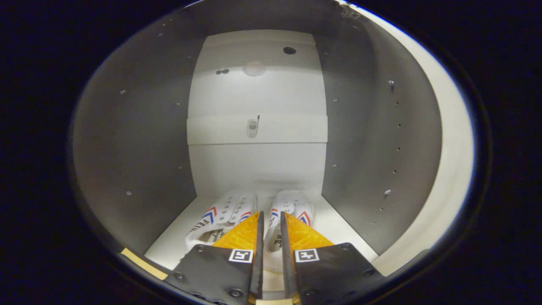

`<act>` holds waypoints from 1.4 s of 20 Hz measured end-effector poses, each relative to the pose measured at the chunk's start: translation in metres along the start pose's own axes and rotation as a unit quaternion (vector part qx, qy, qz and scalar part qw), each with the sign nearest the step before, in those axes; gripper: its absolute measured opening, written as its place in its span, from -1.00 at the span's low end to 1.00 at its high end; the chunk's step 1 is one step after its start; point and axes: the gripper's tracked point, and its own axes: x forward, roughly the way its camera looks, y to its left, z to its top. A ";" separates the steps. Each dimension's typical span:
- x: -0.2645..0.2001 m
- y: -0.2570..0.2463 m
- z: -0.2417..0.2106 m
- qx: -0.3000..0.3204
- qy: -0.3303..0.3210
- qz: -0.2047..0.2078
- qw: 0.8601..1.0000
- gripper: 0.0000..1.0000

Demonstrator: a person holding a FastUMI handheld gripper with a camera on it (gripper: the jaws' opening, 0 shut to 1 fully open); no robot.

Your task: Open the shoe cabinet door, grab the shoes and put them into the shoe cabinet, then close the shoe cabinet door.

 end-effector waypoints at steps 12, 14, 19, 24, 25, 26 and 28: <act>-0.180 -0.007 0.071 -0.009 -0.115 -0.010 0.993 -0.57; -0.214 -0.012 0.079 -0.009 -0.129 -0.007 0.992 -0.57; -0.295 -0.030 0.105 -0.003 -0.167 0.003 0.986 -0.57; -0.366 -0.068 0.115 0.011 -0.191 -0.008 0.981 -0.57; -0.378 -0.076 0.116 0.014 -0.194 -0.010 0.981 -0.57; -0.388 -0.086 0.115 0.016 -0.194 -0.013 0.981 -0.57; -0.404 -0.109 0.111 0.019 -0.191 -0.021 0.981 -0.57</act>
